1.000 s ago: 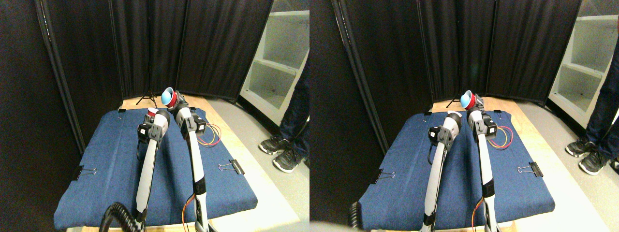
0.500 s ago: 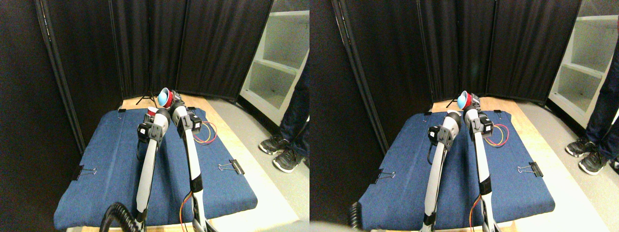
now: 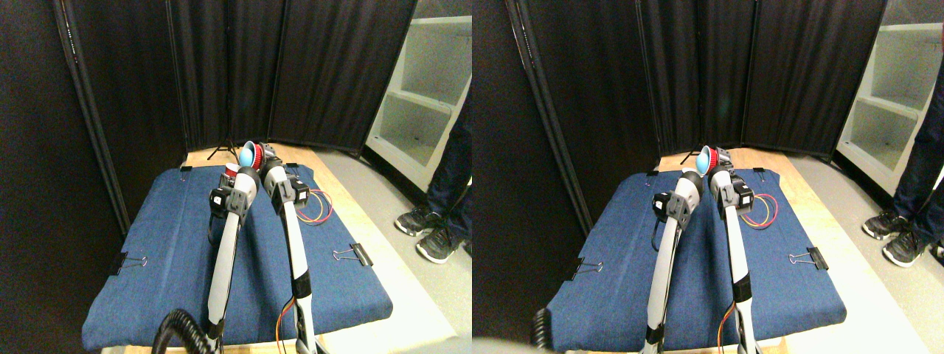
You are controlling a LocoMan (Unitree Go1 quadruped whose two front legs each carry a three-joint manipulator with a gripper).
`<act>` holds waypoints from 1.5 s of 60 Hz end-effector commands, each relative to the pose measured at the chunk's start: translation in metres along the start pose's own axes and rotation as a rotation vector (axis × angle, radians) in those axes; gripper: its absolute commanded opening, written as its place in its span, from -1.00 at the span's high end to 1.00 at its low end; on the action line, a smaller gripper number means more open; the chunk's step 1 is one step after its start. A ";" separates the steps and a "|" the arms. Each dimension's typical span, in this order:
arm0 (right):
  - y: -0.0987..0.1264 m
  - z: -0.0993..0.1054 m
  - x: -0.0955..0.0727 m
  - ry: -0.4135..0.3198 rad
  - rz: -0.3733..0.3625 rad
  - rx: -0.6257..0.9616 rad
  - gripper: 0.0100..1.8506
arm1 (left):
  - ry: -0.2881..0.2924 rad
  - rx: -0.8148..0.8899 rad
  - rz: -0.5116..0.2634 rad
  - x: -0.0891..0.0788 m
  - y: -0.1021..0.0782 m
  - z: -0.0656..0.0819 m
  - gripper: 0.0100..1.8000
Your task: Pour (bimanual)
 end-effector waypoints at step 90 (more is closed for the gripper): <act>-0.002 0.017 0.007 -0.107 0.021 -0.055 0.65 | -0.015 0.000 -0.026 0.007 -0.004 0.002 0.64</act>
